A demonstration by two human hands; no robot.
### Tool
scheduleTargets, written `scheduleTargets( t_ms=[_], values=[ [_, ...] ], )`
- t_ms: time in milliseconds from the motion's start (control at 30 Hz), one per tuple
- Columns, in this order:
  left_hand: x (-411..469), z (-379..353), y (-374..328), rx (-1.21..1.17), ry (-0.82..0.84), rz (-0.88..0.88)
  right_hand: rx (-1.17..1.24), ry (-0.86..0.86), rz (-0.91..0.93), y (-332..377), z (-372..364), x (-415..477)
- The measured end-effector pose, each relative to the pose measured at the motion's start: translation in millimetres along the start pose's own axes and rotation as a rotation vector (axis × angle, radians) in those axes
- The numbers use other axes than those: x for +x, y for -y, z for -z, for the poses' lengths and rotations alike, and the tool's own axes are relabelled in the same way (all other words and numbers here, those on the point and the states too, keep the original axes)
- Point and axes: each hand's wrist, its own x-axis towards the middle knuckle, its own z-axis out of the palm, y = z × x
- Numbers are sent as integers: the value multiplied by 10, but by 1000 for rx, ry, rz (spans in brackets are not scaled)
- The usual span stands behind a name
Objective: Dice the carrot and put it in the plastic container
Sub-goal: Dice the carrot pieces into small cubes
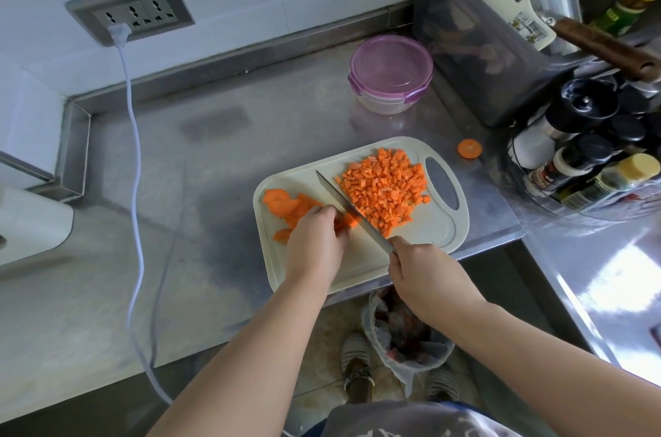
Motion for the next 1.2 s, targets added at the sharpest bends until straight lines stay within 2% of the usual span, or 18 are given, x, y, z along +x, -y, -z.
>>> scheduleTargets(
  t_ms=[333, 633, 833, 1200],
  values=[
    [-5, -16, -4, 39, -19, -26, -82, 49, 32, -8, -57, 8],
    [-9, -32, 7, 43, -22, -33, -30, 137, -38, -25, -75, 110],
    [-3, -18, 6, -6, -19, -19, 152, 58, -77, -71, 4, 123],
    [-17, -8, 48, -47, -28, 40, 103, -16, 6, -2, 63, -12]
  ],
)
